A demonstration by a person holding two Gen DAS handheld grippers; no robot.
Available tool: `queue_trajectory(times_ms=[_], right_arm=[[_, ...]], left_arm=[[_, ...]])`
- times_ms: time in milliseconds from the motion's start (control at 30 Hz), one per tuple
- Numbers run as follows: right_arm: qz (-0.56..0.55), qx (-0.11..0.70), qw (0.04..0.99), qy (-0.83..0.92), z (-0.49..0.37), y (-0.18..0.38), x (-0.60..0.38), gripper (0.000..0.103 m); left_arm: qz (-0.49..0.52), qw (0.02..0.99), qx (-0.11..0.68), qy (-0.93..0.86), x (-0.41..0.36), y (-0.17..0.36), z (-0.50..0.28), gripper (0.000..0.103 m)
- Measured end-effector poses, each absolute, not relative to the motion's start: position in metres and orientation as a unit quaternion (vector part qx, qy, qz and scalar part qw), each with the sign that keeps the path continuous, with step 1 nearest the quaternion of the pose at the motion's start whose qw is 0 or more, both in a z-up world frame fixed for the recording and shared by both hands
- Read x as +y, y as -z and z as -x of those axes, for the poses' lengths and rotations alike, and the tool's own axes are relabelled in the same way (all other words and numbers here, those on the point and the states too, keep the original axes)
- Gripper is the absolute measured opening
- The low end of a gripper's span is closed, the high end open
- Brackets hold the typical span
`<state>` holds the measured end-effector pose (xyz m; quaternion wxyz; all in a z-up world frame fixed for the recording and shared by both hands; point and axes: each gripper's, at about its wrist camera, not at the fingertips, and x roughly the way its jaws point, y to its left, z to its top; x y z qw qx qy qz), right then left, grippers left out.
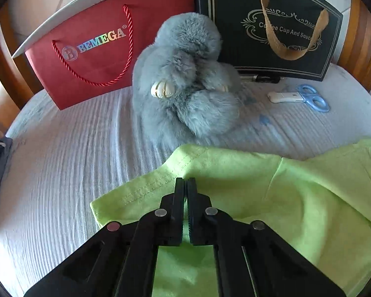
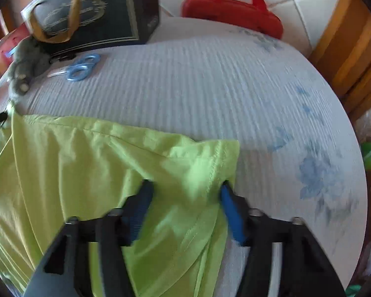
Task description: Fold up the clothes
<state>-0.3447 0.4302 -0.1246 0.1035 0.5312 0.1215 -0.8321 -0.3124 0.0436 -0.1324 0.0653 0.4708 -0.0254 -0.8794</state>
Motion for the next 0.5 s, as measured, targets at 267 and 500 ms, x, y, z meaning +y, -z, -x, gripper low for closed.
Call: queue_trajectory(times_ms=[267,500], right_arm=[[-0.466,0.144,-0.009,0.873,0.403,0.089,0.457,0.036],[-0.469,0.070,0.015,0.880,0.372,0.075,0.475,0.079]], left_arm=[[-0.460,0.118,-0.010,0.880,0.035,0.116,0.334,0.003],[-0.455,0.086,0.010,0.886,0.050,0.089,0.294,0.037]])
